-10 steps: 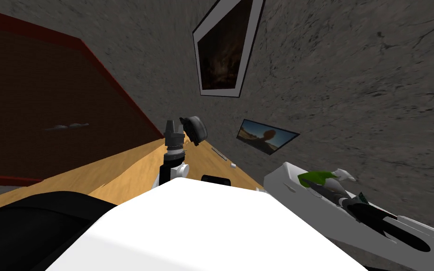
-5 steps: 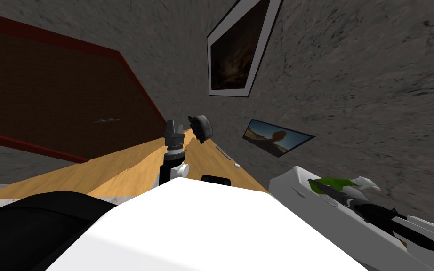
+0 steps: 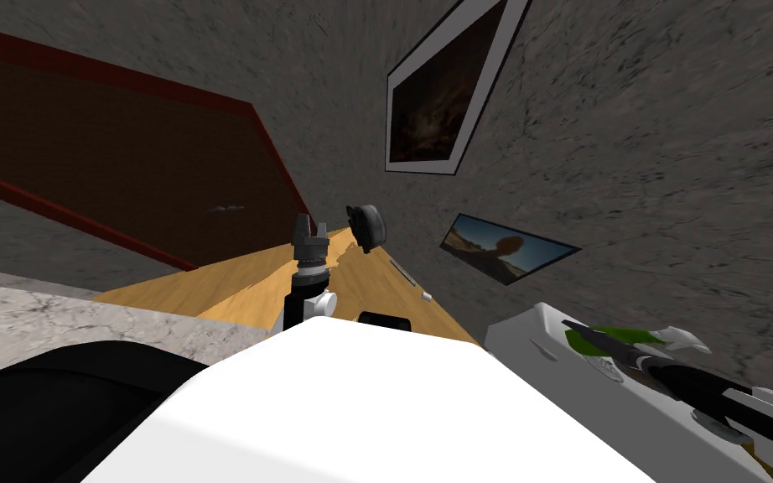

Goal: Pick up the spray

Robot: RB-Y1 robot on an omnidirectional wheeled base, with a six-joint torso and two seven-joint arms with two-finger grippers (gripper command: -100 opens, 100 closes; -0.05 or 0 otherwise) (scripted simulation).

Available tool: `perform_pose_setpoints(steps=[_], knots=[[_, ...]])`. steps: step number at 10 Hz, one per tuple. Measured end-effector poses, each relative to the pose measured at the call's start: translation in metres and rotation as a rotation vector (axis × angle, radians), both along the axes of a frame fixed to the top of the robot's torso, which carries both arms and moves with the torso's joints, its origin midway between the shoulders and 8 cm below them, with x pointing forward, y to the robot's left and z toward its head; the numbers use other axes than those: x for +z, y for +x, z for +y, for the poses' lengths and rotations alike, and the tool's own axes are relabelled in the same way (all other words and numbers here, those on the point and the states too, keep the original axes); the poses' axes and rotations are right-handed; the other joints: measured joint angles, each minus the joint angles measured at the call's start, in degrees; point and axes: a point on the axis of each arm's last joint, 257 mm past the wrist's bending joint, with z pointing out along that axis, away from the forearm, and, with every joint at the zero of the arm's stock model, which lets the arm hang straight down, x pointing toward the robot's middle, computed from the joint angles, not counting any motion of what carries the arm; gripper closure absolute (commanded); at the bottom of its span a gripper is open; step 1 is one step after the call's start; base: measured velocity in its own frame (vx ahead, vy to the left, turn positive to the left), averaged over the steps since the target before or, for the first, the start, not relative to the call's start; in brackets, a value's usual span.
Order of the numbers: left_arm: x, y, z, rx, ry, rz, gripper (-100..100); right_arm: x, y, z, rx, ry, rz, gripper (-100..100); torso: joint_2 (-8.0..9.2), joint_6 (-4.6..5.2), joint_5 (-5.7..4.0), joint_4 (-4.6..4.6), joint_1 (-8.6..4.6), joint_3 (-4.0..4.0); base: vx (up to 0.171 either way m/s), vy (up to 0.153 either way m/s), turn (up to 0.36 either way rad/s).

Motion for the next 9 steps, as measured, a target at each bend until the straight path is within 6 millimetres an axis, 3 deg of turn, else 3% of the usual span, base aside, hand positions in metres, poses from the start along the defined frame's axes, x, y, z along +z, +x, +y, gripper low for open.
perform_pose_setpoints(steps=[1,3,7,8,9], knots=[[0.000,0.000,0.000,0.000,0.000,0.000,0,0.004,-0.005,-0.007,-0.010,-0.017,0.008,-100,-0.15,0.01,-0.03,-0.03,-0.12,-0.09,0.013,-0.002,-0.019],[0.000,0.000,0.000,0.000,0.000,0.000,0,0.014,-0.008,-0.022,-0.036,-0.033,0.003,-100,-0.06,-0.16,-0.01,-0.04,0.09,-0.06,-0.129,0.088,0.344],[0.000,0.000,0.000,0.000,0.000,0.000,0,0.032,-0.010,-0.042,-0.066,-0.076,0.001,-100,-0.34,-0.13,-0.04,-0.06,-0.12,-0.19,-0.019,0.012,0.003],[0.000,0.000,0.000,0.000,0.000,0.000,0,0.033,-0.009,-0.043,-0.066,-0.077,0.000,100,-0.33,-0.04,-0.05,-0.08,-0.17,-0.20,0.003,0.003,0.021],[0.000,0.000,0.000,0.000,0.000,0.000,0,0.032,-0.008,-0.042,-0.064,-0.074,-0.002,100,-0.28,0.08,-0.05,-0.08,-0.23,-0.17,0.000,0.000,0.000]])
